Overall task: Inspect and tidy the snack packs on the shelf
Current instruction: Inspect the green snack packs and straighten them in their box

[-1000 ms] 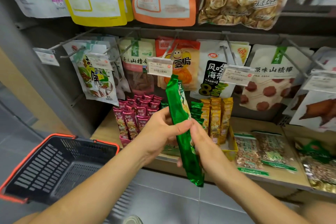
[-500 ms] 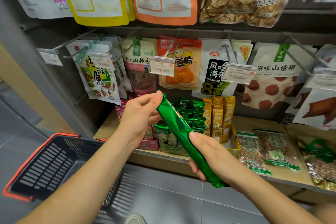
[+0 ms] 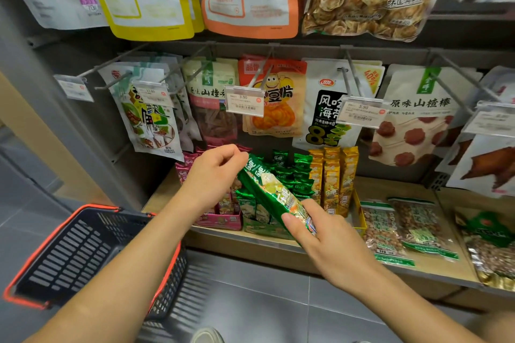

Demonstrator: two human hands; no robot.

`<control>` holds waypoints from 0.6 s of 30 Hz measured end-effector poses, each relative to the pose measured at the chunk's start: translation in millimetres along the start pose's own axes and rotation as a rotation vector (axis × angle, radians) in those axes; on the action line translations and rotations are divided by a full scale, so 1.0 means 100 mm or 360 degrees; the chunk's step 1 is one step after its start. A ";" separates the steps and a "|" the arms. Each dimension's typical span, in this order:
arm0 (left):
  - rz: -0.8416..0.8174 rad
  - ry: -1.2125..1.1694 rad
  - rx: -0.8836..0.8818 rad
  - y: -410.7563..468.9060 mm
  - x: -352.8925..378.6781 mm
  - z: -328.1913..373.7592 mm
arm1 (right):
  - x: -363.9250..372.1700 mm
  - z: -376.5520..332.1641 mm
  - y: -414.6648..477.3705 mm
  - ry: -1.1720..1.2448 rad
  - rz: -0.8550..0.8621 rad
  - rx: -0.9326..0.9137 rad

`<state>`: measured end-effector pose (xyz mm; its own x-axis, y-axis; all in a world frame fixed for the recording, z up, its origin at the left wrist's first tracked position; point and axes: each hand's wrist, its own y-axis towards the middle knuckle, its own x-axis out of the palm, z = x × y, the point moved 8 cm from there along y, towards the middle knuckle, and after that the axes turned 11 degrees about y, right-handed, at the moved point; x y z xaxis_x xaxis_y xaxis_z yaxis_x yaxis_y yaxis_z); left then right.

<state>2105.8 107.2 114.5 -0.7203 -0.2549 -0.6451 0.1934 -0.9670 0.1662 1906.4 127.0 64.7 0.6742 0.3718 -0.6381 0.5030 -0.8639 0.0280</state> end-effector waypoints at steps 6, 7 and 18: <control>-0.0340 -0.0332 -0.0043 0.00 -0.04 -0.04 | -0.10 -0.13 -0.05 -0.0549 0.0208 -0.0167; -0.0351 -0.0458 -0.0071 0.00 -0.06 -0.06 | -0.12 -0.15 -0.05 -0.0595 0.0248 -0.0190; 0.0169 -0.0498 -0.0105 0.11 -0.27 -0.27 | -0.12 -0.30 -0.05 -0.0627 0.0226 -0.0471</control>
<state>2145.1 103.8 113.3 -0.8614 -0.3530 -0.3651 0.3133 -0.9352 0.1650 1911.9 137.3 95.2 0.5206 0.0522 -0.8522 0.5911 -0.7423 0.3156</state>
